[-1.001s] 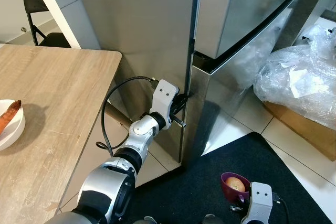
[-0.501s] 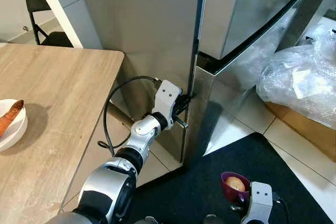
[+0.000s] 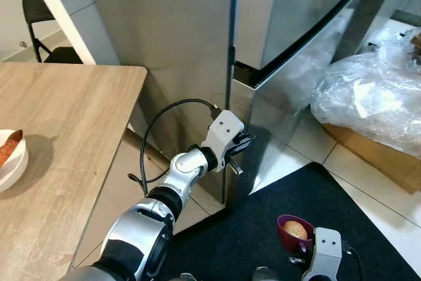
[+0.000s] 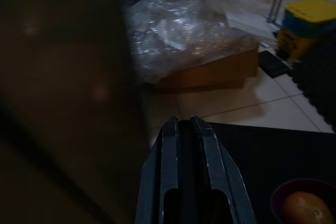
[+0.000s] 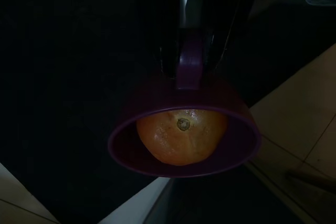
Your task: Restocking fridge
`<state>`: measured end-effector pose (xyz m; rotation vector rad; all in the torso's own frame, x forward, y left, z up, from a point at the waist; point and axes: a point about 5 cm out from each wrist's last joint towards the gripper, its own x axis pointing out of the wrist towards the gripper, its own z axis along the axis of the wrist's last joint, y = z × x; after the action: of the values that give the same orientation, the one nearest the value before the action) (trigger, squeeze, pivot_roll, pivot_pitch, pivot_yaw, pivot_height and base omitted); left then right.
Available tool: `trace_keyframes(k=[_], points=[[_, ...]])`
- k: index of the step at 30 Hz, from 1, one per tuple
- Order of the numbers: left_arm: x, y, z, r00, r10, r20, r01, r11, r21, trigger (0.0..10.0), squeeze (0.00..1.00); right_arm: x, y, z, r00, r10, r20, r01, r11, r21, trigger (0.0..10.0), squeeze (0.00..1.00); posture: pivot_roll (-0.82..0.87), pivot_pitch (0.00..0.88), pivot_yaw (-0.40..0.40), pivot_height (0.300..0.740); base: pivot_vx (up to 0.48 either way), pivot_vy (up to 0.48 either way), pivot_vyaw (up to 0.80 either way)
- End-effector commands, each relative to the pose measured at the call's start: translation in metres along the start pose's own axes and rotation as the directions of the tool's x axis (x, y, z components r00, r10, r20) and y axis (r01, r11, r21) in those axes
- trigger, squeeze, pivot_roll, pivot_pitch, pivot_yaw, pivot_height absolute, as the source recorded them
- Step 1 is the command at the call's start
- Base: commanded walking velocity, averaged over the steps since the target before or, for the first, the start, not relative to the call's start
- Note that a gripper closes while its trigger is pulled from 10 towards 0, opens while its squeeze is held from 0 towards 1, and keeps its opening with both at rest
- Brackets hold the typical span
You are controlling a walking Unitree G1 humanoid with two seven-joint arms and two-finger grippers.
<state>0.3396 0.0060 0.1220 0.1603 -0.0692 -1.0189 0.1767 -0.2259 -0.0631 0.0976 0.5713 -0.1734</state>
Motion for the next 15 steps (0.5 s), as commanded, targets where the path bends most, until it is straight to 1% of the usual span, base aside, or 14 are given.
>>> trace_keyframes(k=[1, 3, 4, 6, 8, 9, 10, 11, 12, 13, 15], points=[[0.030, -0.049, 0.008, 0.991, -0.114, 0.076, 0.120, 0.990, -0.072, 10.0, 0.00, -0.003, 0.001, -0.005, 1.000, -0.005, -0.002, 0.005, 1.000, 0.010, 10.0, 0.00, -0.24, 0.214, 0.114, 0.740, 0.000, 0.000, 0.00], [0.030, -0.050, 0.008, 0.990, -0.117, 0.077, 0.122, 0.990, -0.072, 10.0, 0.00, -0.003, 0.001, -0.005, 1.000, -0.005, -0.002, 0.005, 1.000, 0.010, 10.0, 0.00, -0.24, 0.215, 0.115, 0.740, 0.000, 0.000, 0.00], [0.028, -0.052, 0.005, 0.988, -0.138, 0.064, 0.142, 0.988, -0.068, 10.0, 0.00, -0.004, 0.000, -0.006, 1.000, -0.006, -0.003, 0.006, 1.000, 0.010, 10.0, 0.00, -0.24, 0.216, 0.117, 0.740, 0.000, 0.000, 0.00], [0.025, -0.052, -0.003, 0.987, -0.158, 0.010, 0.158, 0.986, -0.052, 10.0, 0.00, -0.004, 0.000, -0.006, 1.000, -0.008, -0.005, 0.008, 1.000, 0.010, 10.0, 0.00, -0.24, 0.215, 0.116, 0.740, 0.000, 0.000, 0.00], [0.019, -0.052, -0.013, 0.984, -0.167, -0.058, 0.167, 0.986, -0.009, 10.0, 0.00, -0.005, 0.000, -0.007, 1.000, -0.008, -0.007, 0.008, 1.000, 0.010, 10.0, 0.00, -0.24, 0.214, 0.116, 0.740, 0.000, 0.000, 0.00], [0.015, -0.049, -0.020, 0.984, -0.147, -0.103, 0.149, 0.989, 0.015, 10.0, 0.00, -0.005, 0.000, -0.007, 1.000, -0.007, -0.009, 0.008, 1.000, 0.009, 10.0, 0.00, -0.24, 0.213, 0.115, 0.740, 0.000, 0.000, 0.00], [0.015, -0.049, -0.020, 0.984, -0.147, -0.103, 0.149, 0.989, 0.015, 10.0, 0.00, -0.005, 0.000, -0.007, 1.000, -0.007, -0.009, 0.008, 1.000, 0.009, 10.0, 0.00, -0.24, 0.213, 0.115, 0.740, 0.000, 0.000, 0.00], [0.011, -0.047, -0.025, 0.983, -0.130, -0.133, 0.136, 0.990, 0.032, 10.0, 0.00, -0.005, 0.000, -0.007, 1.000, -0.007, -0.010, 0.007, 1.000, 0.009, 10.0, 0.00, -0.24, 0.213, 0.115, 0.740, 0.000, 0.000, 0.00], [0.003, -0.036, -0.032, 0.985, -0.047, -0.167, 0.051, 0.998, 0.021, 10.0, 0.00, -0.005, 0.000, -0.007, 1.000, -0.006, -0.010, 0.006, 1.000, 0.007, 10.0, 0.00, -0.24, 0.210, 0.108, 0.740, 0.000, 0.000, 0.00], [-0.004, -0.026, -0.037, 0.983, 0.021, -0.184, -0.020, 1.000, 0.010, 10.0, 0.00, -0.005, 0.000, -0.007, 1.000, -0.004, -0.010, 0.004, 1.000, 0.005, 10.0, 0.00, -0.24, 0.209, 0.104, 0.740, 0.000, 0.000, 0.00], [-0.015, -0.013, -0.042, 0.973, 0.119, -0.197, -0.123, 0.992, -0.009, 10.0, 0.00, -0.005, -0.001, -0.006, 1.000, 0.000, -0.010, 0.000, 1.000, -0.002, 10.0, 0.00, -0.24, 0.206, 0.088, 0.740, 0.000, 0.000, 0.00]])
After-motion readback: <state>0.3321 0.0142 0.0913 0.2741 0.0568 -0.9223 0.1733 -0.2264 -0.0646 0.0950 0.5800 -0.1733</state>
